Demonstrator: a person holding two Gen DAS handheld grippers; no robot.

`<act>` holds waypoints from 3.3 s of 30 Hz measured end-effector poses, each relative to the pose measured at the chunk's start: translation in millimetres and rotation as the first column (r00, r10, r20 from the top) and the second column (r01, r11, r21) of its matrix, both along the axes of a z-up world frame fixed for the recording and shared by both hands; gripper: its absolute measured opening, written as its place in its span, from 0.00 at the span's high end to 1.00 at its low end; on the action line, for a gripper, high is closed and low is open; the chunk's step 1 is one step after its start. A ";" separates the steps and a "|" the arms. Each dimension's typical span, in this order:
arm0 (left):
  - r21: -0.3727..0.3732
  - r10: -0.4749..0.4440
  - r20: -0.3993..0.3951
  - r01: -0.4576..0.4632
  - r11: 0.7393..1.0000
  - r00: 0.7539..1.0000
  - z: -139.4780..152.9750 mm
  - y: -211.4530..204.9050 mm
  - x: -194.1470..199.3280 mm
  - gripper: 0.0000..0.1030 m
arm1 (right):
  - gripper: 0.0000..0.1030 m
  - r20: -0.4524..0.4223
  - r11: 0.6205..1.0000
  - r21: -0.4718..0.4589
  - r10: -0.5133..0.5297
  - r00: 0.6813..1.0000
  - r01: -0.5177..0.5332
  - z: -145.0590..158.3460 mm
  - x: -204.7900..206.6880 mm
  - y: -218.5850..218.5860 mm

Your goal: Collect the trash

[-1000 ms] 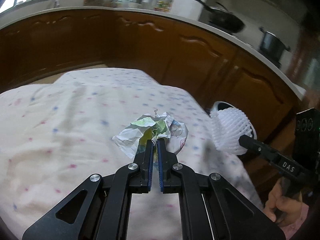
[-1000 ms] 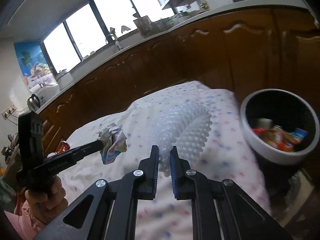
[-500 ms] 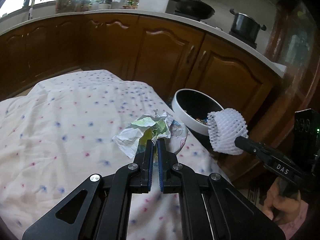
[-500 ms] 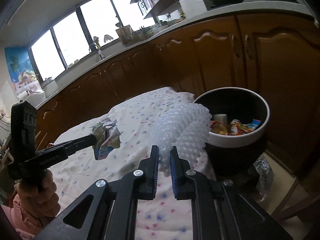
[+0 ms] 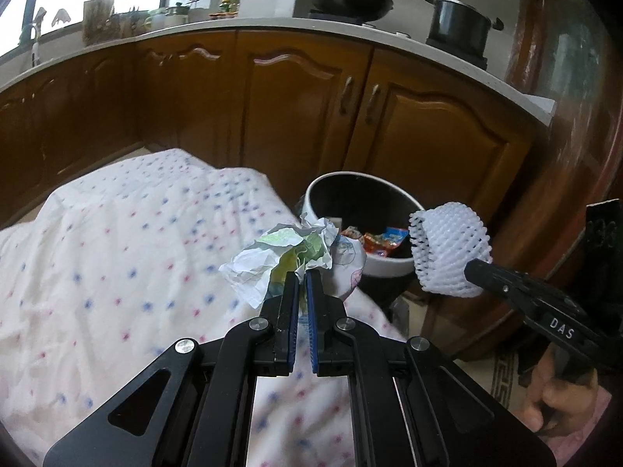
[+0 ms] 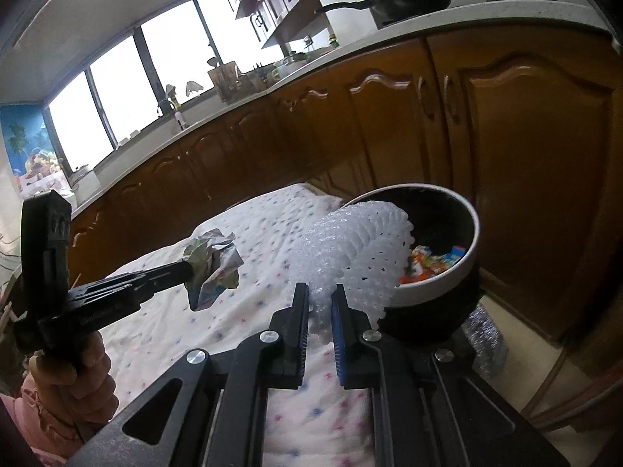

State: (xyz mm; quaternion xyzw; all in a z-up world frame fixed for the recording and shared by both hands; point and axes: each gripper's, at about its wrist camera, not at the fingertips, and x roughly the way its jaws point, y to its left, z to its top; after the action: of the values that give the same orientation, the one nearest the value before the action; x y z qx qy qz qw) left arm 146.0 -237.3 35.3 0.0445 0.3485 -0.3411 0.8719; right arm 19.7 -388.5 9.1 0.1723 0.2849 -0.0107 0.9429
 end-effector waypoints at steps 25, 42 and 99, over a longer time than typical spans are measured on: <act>0.085 -0.091 -0.010 0.091 0.992 0.996 -4.7 -120.2 57.7 0.96 | 0.89 -0.066 0.998 -0.020 -0.063 0.996 0.062 -11.2 42.8 -61.8; 0.176 -0.082 -0.036 0.087 0.980 0.996 -29.6 -155.0 86.7 0.96 | 0.89 -0.183 0.998 -0.064 -0.003 0.983 -0.009 -30.3 81.0 -66.6; -0.016 0.183 0.027 -0.183 0.983 0.983 -16.0 43.8 -14.6 0.16 | 0.06 0.015 0.986 0.061 -0.154 0.988 0.153 -9.0 -25.4 40.1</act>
State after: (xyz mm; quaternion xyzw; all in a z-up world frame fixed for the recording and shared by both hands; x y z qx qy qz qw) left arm 131.4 -193.5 19.3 0.0115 0.3363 -0.2612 0.9047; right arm -5.7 -348.5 0.2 0.2218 0.2616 -0.0732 0.9365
